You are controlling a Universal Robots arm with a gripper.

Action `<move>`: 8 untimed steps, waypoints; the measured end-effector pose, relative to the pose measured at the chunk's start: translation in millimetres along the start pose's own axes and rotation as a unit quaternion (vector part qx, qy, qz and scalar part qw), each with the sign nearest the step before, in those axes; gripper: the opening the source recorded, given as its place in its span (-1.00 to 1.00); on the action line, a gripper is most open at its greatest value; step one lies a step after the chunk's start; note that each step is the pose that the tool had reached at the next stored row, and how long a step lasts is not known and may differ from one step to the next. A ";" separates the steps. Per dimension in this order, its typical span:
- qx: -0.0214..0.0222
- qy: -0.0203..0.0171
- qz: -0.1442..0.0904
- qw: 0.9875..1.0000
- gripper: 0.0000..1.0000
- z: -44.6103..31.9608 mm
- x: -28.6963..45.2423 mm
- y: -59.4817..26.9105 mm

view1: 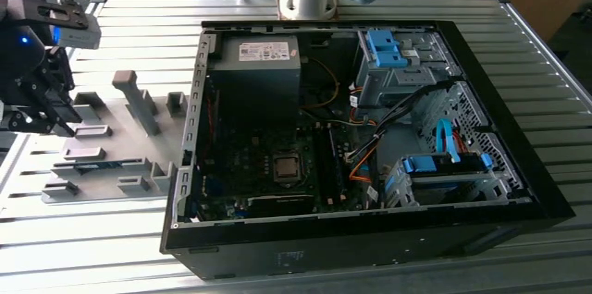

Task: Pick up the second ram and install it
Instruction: 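Pick up the second ram and move it above second insertion slot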

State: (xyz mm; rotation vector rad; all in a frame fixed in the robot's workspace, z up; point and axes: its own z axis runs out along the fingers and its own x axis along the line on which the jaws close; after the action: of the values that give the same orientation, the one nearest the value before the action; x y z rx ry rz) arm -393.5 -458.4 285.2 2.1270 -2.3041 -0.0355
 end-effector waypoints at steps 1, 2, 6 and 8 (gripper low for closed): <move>0.000 0.000 0.000 1.000 -0.37 1.2 0.4 0.0; 0.000 0.000 0.000 1.000 -0.37 2.1 0.8 0.1; 0.000 0.000 0.000 1.000 -0.37 5.7 2.2 0.3; 0.000 0.001 0.000 1.000 -0.37 8.3 2.8 0.3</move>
State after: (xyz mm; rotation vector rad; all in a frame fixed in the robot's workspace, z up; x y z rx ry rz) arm -394.2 -461.1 276.9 2.1265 -2.3037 -0.0342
